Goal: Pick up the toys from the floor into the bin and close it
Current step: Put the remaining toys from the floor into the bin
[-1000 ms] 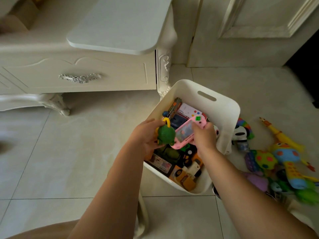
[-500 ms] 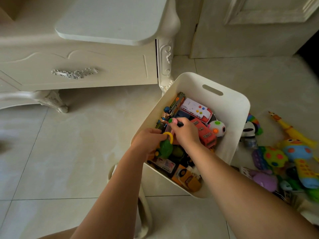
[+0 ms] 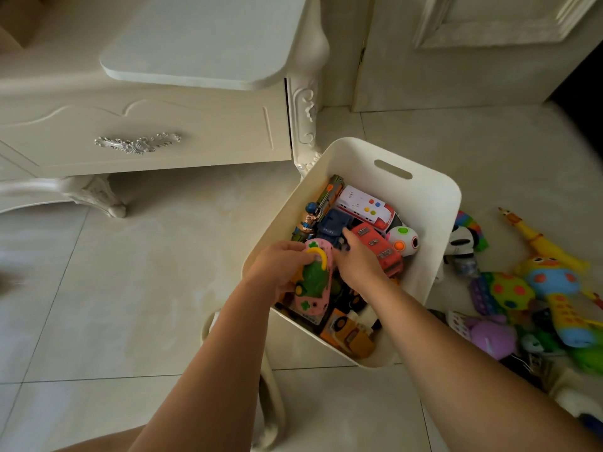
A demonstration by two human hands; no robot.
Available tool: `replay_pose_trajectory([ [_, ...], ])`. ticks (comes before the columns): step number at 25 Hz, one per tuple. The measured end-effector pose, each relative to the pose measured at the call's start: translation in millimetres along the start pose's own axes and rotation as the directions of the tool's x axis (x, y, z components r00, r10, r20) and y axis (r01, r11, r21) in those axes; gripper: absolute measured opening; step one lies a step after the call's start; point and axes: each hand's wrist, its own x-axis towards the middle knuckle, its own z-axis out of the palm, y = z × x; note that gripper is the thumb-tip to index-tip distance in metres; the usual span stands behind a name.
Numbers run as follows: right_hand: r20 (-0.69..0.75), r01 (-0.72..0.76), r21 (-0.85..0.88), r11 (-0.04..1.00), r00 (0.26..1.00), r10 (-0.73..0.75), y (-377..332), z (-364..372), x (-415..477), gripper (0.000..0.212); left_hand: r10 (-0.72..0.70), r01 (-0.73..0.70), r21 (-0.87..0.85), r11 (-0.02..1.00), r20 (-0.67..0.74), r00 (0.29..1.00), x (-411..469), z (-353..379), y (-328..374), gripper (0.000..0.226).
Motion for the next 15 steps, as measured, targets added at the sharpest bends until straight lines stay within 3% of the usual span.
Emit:
replay_pose_trajectory([
  [1, 0.012, -0.056, 0.111, 0.992, 0.998, 0.055, -2.4, -9.0, -5.3, 0.046, 0.013, -0.013, 0.020, 1.000, 0.003, 1.000, 0.6, 4.6, -0.2, 0.034],
  [3, 0.265, -0.231, 0.320, 0.919, 0.953, 0.148, -8.1, -27.5, -18.2, 0.035, 0.060, -0.061, 0.064, 0.996, 0.019, 0.998, 0.0, 16.0, 0.9, 0.030],
  [5, 0.475, -0.286, 0.314, 0.905, 0.873, 0.111, -2.0, -39.3, -24.1, 0.033, 0.092, -0.095, 0.084, 0.992, 0.043, 0.995, -2.1, 26.9, 0.6, 0.025],
  [6, 0.471, -0.269, 0.292, 0.918, 0.876, 0.107, 3.7, -43.0, -23.9, 0.032, 0.099, -0.103, 0.073, 0.992, 0.057, 0.993, -2.0, 31.7, -0.6, 0.026],
  [8, 0.327, -0.257, 0.256, 0.932, 0.930, 0.167, 12.8, -47.1, -23.7, 0.032, 0.144, -0.151, 0.127, 0.980, 0.060, 0.988, 2.7, 40.3, -6.1, 0.032],
  [11, 0.191, -0.306, 0.172, 0.936, 0.943, 0.273, 19.1, -45.2, -20.5, 0.049, 0.226, -0.221, 0.455, 0.863, 0.043, 0.973, 13.8, 41.9, -10.6, 0.041],
  [15, 0.152, -0.249, -0.157, 0.956, 0.950, 0.273, 17.7, -32.0, -22.0, 0.047, 0.215, -0.193, 0.539, 0.820, 0.023, 0.976, 21.2, 41.4, -9.5, 0.042],
])
